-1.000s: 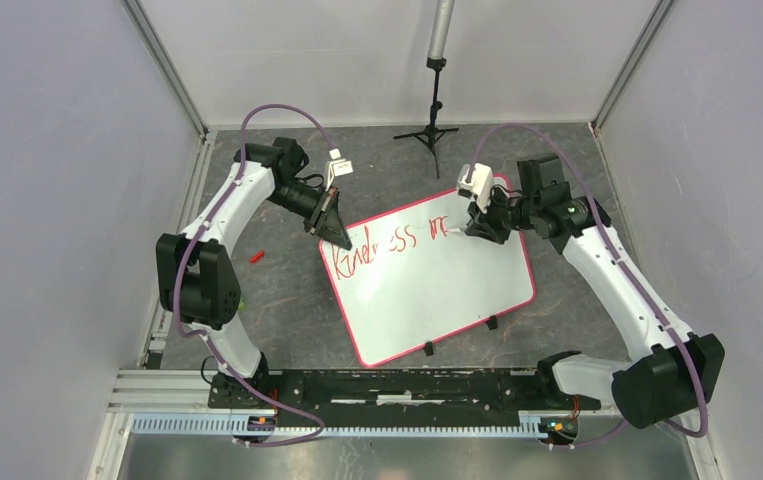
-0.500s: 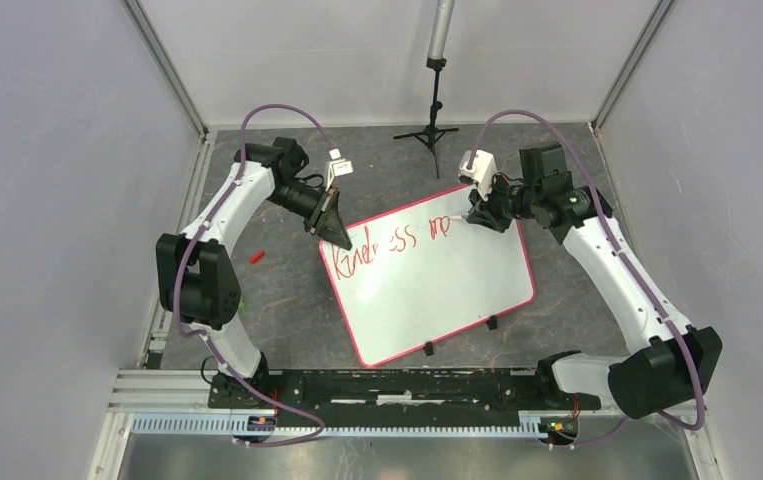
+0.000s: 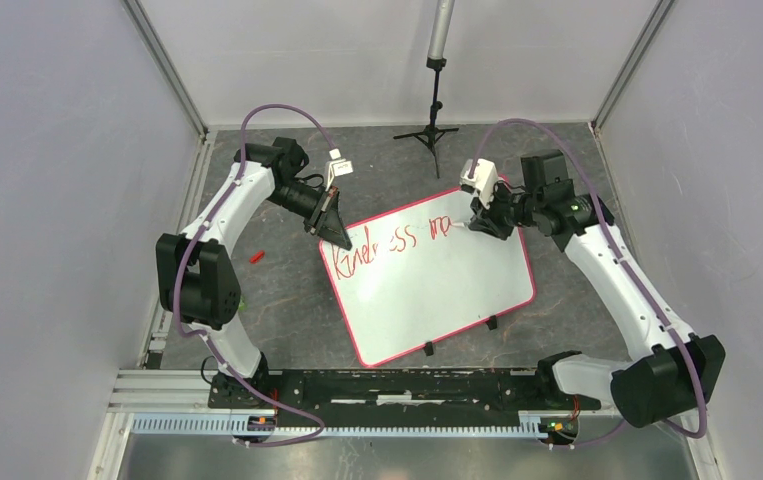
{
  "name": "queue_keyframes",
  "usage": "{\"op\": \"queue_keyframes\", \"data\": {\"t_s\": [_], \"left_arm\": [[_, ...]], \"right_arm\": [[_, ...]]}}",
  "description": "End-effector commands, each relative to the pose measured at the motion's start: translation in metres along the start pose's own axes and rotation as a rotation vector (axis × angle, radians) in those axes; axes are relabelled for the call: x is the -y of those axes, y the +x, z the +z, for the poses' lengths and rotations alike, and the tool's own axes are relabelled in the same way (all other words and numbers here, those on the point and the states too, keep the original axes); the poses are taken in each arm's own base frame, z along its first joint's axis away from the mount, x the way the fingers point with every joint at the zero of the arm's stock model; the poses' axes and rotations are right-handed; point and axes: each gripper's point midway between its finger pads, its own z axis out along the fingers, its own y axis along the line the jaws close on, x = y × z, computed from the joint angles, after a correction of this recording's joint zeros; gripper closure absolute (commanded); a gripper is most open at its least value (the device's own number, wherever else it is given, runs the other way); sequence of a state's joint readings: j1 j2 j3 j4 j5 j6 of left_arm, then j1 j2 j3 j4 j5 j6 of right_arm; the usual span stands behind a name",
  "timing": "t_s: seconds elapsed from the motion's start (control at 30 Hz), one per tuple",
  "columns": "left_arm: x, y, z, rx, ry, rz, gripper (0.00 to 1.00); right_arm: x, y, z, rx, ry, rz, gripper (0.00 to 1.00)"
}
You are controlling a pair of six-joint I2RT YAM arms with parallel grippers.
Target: Write a sentence on the whiteboard
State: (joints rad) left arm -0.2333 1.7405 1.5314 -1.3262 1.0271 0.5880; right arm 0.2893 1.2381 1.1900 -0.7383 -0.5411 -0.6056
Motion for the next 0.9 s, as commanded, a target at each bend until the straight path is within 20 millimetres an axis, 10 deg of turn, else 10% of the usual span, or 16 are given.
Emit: {"op": "queue_keyframes", "data": {"t_s": [0.0,0.33,0.87], "left_arm": [[-0.019,0.008,0.002,-0.064,-0.108,0.041,0.98],[-0.019,0.008,0.001,-0.063,-0.11,0.044,0.98],[-0.021,0.009,0.002,-0.068,-0.113,0.043,0.98]], "right_arm": [[0.003,0.005,-0.006,-0.022,0.028,-0.027,1.0],[0.028,-0.037,-0.022,0.048,0.082,-0.056,1.0],[0.028,-0.025,-0.008,0.031,0.06,-0.031,1.0]]}}
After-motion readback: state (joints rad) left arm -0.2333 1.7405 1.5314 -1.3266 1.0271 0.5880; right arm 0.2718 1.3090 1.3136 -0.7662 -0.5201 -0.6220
